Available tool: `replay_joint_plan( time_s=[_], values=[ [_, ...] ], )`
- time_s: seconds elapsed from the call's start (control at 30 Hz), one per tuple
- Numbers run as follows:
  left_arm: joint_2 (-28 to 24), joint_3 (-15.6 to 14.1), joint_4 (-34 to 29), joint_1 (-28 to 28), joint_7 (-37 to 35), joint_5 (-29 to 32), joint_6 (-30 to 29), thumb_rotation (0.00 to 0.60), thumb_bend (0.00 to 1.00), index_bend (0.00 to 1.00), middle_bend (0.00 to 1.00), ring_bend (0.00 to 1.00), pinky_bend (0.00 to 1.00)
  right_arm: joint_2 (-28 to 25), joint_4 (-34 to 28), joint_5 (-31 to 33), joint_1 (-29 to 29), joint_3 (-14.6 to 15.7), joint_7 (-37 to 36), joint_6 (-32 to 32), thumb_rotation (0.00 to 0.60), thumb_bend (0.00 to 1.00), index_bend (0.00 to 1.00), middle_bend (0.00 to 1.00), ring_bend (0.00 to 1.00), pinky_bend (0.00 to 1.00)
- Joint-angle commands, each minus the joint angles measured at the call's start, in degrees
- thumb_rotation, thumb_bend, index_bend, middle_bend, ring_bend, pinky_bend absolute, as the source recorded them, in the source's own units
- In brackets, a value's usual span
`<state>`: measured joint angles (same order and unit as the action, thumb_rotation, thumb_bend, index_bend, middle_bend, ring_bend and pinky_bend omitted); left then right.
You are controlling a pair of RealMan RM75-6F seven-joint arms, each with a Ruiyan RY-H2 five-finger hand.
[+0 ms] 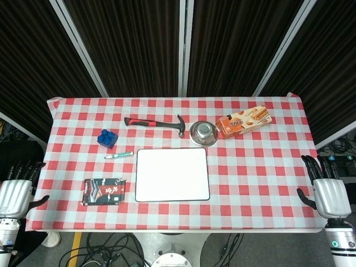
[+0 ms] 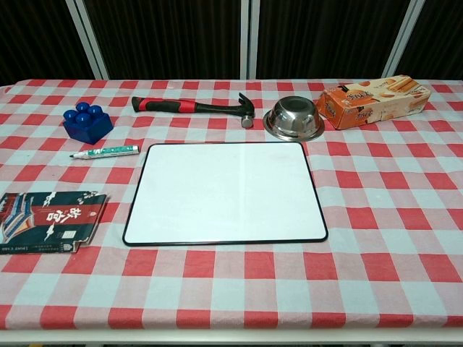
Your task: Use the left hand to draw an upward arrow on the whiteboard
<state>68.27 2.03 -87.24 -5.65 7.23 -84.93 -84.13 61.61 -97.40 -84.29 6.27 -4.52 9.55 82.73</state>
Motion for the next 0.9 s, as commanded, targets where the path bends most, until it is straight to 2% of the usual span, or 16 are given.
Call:
replay_joint_plan(
  time_s=[0.03, 0.37, 0.57, 0.63, 0.7, 0.77, 0.83, 0.9],
  values=[
    [0.2, -0.1, 0.2, 0.0, 0.0, 0.2, 0.3, 0.600, 0.09, 0.17, 0.16, 0.08, 0.06, 0.0, 0.0, 0.1, 0.0, 0.0, 0.0, -0.1, 0.600, 0.20, 0.00, 0.10, 0.00, 0.00],
    [0.0, 0.1, -0.5, -0.1, -2.2, -0.6, -0.2, 0.600, 0.09, 0.17, 0.16, 0.08, 0.06, 0.0, 0.3, -0.2, 0.2, -0.1, -0.8, 0.2, 0.600, 0.20, 0.00, 0.10, 0.00, 0.00],
    [-1.5, 2.4, -1.3, -5.0, -2.6, -2.1, 3.8, 0.600, 0.09, 0.18, 0.16, 0.08, 0.09, -0.6, 0.4, -0.9, 0.3, -0.5, -1.1, 0.8, 0.600, 0.20, 0.00, 0.10, 0.00, 0.00],
    [-1.4, 3.7, -1.4, -7.5, -2.5, -2.3, 5.8, 0.600, 0.09, 0.19, 0.16, 0.10, 0.18, -0.9, 0.3, -1.1, 0.5, -0.6, -1.1, 0.9, 0.600, 0.20, 0.00, 0.10, 0.00, 0.00],
    [-0.9, 5.3, -1.5, -10.8, -2.7, -2.2, 9.0, 0.600, 0.09, 0.23, 0.16, 0.16, 0.33, -1.1, 0.2, -1.3, 0.6, -0.7, -1.2, 0.9, 0.600, 0.20, 0.00, 0.10, 0.00, 0.00],
    [0.5, 7.0, -1.1, -14.2, -2.1, -1.5, 12.2, 0.600, 0.11, 0.27, 0.20, 0.27, 0.54, -1.4, 0.1, -1.4, 0.7, -0.8, -1.2, 1.0, 0.600, 0.20, 0.00, 0.10, 0.00, 0.01],
    [2.5, 8.4, -0.1, -17.0, -2.1, -0.1, 15.1, 0.600, 0.15, 0.34, 0.30, 0.46, 0.80, -1.5, 0.0, -1.5, 0.7, -0.8, -1.3, 1.0, 0.600, 0.20, 0.00, 0.10, 0.00, 0.01],
    [4.7, 9.5, 1.0, -20.3, -0.9, 2.1, 19.5, 0.600, 0.17, 0.38, 0.37, 0.57, 0.90, -1.6, 0.0, -1.5, 0.8, -0.8, -1.4, 0.9, 0.600, 0.20, 0.00, 0.10, 0.00, 0.02]
  ],
)
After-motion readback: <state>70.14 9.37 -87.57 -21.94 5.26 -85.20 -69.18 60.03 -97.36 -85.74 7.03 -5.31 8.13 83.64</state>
